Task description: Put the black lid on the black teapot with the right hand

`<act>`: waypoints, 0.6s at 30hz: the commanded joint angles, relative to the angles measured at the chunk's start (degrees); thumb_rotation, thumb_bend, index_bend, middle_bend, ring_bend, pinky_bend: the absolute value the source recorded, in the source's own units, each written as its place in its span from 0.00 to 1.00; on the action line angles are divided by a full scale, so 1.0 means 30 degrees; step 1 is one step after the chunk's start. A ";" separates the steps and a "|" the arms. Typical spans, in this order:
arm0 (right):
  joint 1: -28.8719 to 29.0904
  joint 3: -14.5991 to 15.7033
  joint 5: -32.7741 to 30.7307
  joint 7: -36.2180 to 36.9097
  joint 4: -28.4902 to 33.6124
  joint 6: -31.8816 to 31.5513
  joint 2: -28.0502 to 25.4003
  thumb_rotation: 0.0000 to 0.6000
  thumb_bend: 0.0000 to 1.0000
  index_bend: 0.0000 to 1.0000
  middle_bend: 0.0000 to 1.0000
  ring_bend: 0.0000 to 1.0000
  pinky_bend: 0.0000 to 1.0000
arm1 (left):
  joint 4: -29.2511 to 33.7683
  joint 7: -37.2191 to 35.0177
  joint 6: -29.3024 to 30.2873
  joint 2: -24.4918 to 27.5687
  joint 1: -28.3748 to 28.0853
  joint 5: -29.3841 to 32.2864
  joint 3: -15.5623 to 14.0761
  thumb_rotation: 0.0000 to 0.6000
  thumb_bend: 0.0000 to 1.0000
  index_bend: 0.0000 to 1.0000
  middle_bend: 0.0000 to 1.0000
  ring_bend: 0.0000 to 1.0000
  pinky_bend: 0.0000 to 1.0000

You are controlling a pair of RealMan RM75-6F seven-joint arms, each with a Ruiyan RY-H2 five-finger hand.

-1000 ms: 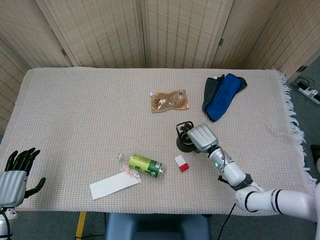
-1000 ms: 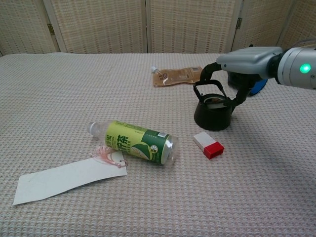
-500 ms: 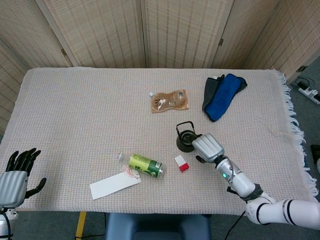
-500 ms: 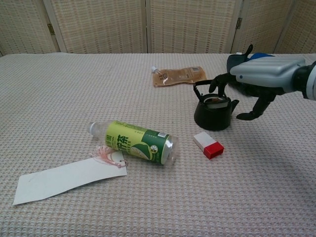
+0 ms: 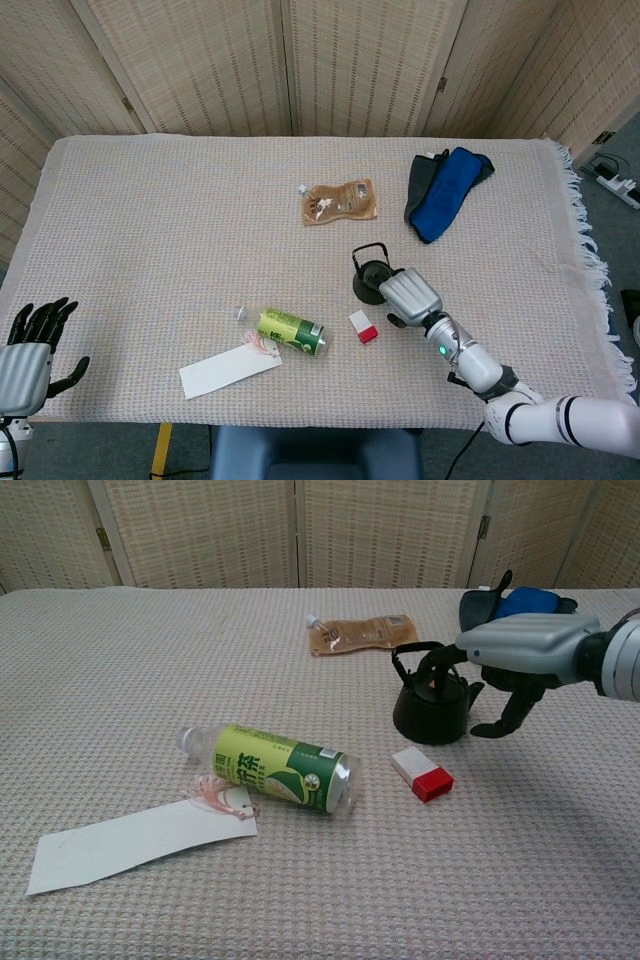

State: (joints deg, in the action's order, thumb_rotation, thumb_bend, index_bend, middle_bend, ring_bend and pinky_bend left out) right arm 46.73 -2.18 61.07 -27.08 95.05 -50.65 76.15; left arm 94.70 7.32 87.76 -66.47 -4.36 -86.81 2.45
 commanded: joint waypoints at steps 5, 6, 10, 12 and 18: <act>-0.1381 -0.0074 0.0982 0.0458 0.1561 -0.2389 -0.1665 1.00 0.33 0.18 0.29 0.76 0.79 | -0.0122 -0.0156 -0.0044 -0.0029 -0.0014 0.0034 0.0027 1.00 0.28 0.09 0.06 0.06 0.01; -0.1702 0.0008 0.1233 0.0547 0.1828 -0.2858 -0.1950 1.00 0.34 0.18 0.29 0.67 0.76 | -0.0152 -0.0182 -0.0075 -0.0045 -0.0025 0.0062 0.0036 1.00 0.28 0.09 0.06 0.06 0.01; -0.3521 0.0595 0.2582 0.1392 0.2707 -0.5175 -0.3144 1.00 0.33 0.17 0.29 0.38 0.44 | -0.0273 -0.0283 -0.0182 -0.0106 -0.0103 0.0125 0.0100 1.00 0.28 0.09 0.06 0.06 0.01; -0.4442 0.0846 0.3091 0.1967 0.2826 -0.6278 -0.3522 1.00 0.33 0.14 0.26 0.25 0.19 | -0.0304 -0.0304 -0.0217 -0.0117 -0.0145 0.0134 0.0135 1.00 0.28 0.09 0.06 0.06 0.01; -0.7639 0.1601 0.4977 0.3783 0.2036 -1.0292 -0.3848 1.00 0.34 0.09 0.10 0.09 0.00 | -0.0224 0.0334 -0.0153 -0.0459 -0.0246 0.0468 0.0438 1.00 0.28 0.09 0.06 0.06 0.01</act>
State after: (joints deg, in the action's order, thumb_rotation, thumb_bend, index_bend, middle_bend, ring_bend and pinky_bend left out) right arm 28.17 1.11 72.87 -18.67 102.18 -76.71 65.57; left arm 93.89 7.70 87.15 -67.48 -5.05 -85.75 3.47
